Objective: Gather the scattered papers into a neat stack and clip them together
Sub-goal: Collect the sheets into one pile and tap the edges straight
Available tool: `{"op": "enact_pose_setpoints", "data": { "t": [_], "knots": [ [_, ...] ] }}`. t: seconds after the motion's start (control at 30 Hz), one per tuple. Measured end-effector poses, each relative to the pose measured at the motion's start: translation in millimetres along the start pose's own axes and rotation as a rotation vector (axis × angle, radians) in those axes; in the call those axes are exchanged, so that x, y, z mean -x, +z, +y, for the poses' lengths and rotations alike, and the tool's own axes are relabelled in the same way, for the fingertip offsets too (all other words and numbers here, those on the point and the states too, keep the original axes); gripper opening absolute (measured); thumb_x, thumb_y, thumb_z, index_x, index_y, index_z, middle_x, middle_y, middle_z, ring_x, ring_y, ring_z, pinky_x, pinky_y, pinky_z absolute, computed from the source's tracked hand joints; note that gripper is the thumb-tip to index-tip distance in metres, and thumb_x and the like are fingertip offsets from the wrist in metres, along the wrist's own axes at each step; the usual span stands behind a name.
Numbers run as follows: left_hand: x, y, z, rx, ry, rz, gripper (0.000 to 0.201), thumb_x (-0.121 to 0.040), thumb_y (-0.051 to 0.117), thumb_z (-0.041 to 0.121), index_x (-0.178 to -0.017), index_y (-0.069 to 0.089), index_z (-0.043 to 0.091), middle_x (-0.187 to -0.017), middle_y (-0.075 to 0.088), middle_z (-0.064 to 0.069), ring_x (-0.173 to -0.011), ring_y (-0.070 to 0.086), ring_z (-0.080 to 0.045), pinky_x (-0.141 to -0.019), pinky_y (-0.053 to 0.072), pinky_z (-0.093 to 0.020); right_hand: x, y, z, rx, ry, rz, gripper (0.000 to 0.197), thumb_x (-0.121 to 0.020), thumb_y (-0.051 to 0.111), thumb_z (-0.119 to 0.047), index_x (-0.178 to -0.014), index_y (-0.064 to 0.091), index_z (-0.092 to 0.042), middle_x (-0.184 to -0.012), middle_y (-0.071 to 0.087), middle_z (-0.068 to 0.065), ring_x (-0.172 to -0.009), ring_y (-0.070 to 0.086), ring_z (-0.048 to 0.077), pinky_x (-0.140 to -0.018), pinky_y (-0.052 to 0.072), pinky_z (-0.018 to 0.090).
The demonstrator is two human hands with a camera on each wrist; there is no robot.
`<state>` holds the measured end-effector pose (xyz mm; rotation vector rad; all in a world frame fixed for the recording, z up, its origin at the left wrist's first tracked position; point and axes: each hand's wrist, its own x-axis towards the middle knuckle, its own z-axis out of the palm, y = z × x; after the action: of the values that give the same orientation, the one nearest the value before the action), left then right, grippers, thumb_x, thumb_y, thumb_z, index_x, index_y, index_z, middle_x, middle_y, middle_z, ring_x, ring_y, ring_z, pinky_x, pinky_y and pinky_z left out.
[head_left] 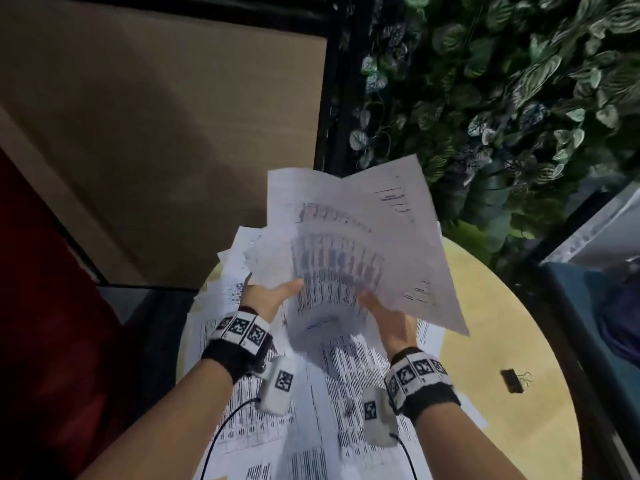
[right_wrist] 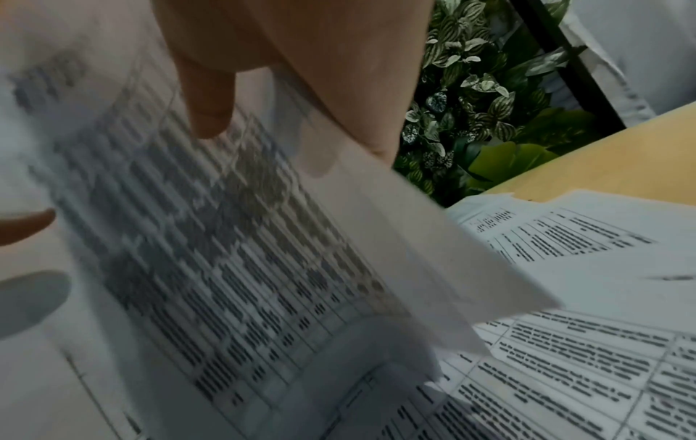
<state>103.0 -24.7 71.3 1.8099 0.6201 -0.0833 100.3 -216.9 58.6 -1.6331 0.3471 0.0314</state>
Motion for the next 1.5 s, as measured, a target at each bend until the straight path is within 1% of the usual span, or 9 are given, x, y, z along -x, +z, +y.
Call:
{"op": "enact_pose_setpoints", "data": {
  "t": [0.07, 0.2, 0.37, 0.63, 0.8, 1.03, 1.17, 1.37, 1.5],
  "knots": [
    [-2.3, -3.1, -0.8, -0.004, -0.033, -0.014, 0.077, -0.072, 0.071, 0.047, -0.118, 0.054, -0.012, -0.121, 0.059, -0.029, -0.112, 0.058, -0.038, -0.096, 0.045, -0.038, -3.1, -0.6, 2.2, -0.027, -0.071, 0.015, 0.032, -0.072, 0.077, -0.033, -0.096, 0.056, -0.033, -0.088, 0.058, -0.018, -0.078, 0.052, -0.005, -0.087, 0.046, 0.024],
    [-10.1, -8.7, -0.4, -0.048, -0.007, -0.036, 0.067, -0.074, 0.073, 0.039, -0.117, 0.056, -0.010, -0.117, 0.061, -0.028, -0.111, 0.059, -0.039, -0.096, 0.045, -0.037, -9.8, -2.6, -0.4, -0.229, -0.127, 0.079, 0.088, -0.055, 0.072, -0.067, -0.126, 0.050, -0.021, -0.110, 0.057, -0.011, -0.096, 0.053, 0.004, -0.099, 0.036, 0.027],
    [-22.8, -12.8, -2.4, -0.042, 0.055, -0.005, 0.043, -0.075, 0.075, 0.018, -0.109, 0.061, -0.003, -0.115, 0.065, -0.019, -0.111, 0.060, -0.032, -0.100, 0.045, -0.039, -29.5, -11.2, 0.1, -0.233, -0.122, 0.212, 0.060, -0.058, 0.062, -0.076, -0.073, 0.054, -0.018, -0.078, 0.059, -0.001, -0.079, 0.056, 0.018, -0.076, 0.045, 0.031],
    [-27.3, -13.7, 1.2, 0.041, 0.116, -0.035, 0.036, -0.075, 0.073, 0.002, -0.107, 0.061, -0.010, -0.099, 0.064, -0.013, -0.094, 0.058, -0.018, -0.085, 0.041, -0.024, -44.1, -30.9, -7.6, -0.327, -0.261, 0.352, 0.021, -0.096, 0.050, -0.024, -0.108, 0.061, -0.011, -0.091, 0.057, 0.004, -0.073, 0.053, 0.009, -0.068, 0.046, 0.025],
    [-29.8, -14.5, 1.6, 0.043, 0.115, -0.033, 0.037, -0.075, 0.073, 0.002, -0.107, 0.060, -0.012, -0.108, 0.066, -0.022, -0.100, 0.062, -0.027, -0.085, 0.042, -0.025, -44.9, -37.5, -24.1, -0.102, -0.434, 0.300, 0.019, -0.095, 0.048, -0.026, -0.108, 0.061, -0.021, -0.096, 0.061, -0.001, -0.087, 0.055, 0.013, -0.078, 0.049, 0.030],
    [-38.1, -15.5, -0.8, 0.096, 0.083, -0.076, 0.055, -0.073, 0.075, 0.007, -0.123, 0.053, -0.002, -0.128, 0.058, -0.017, -0.122, 0.052, -0.031, -0.107, 0.038, -0.039, -56.1, -36.8, -20.2, 0.660, -0.682, 0.040, 0.042, -0.081, 0.049, 0.017, -0.111, 0.066, -0.007, -0.100, 0.055, 0.004, -0.092, 0.045, 0.010, -0.078, 0.035, 0.018],
    [-41.4, -21.5, -2.9, 0.086, 0.100, -0.112, 0.044, -0.075, 0.073, 0.002, -0.116, 0.058, -0.002, -0.116, 0.063, -0.017, -0.117, 0.056, -0.031, -0.100, 0.042, -0.036, -54.5, -41.0, -35.2, 0.651, -0.610, 0.180, 0.034, -0.083, 0.044, 0.012, -0.107, 0.064, 0.000, -0.104, 0.054, 0.013, -0.091, 0.043, 0.016, -0.073, 0.029, 0.019],
    [-39.5, -22.1, -0.1, 0.065, 0.096, -0.114, 0.043, -0.078, 0.071, 0.004, -0.118, 0.058, -0.004, -0.118, 0.062, -0.013, -0.114, 0.056, -0.023, -0.089, 0.037, -0.023, -66.2, -31.7, -32.1, 0.786, -0.614, -0.163, 0.043, -0.082, 0.047, 0.016, -0.113, 0.065, -0.008, -0.109, 0.048, 0.004, -0.104, 0.043, 0.018, -0.084, 0.030, 0.015],
    [-42.0, -25.9, -2.9, 0.093, 0.075, -0.136, 0.048, -0.075, 0.074, 0.008, -0.119, 0.057, -0.003, -0.119, 0.063, -0.015, -0.114, 0.057, -0.027, -0.089, 0.039, -0.025, -82.9, -35.2, -21.4, 0.608, -0.434, -0.036, 0.032, -0.085, 0.052, 0.001, -0.116, 0.057, -0.004, -0.115, 0.052, 0.005, -0.110, 0.051, 0.023, -0.079, 0.037, 0.019]
  ]
}}
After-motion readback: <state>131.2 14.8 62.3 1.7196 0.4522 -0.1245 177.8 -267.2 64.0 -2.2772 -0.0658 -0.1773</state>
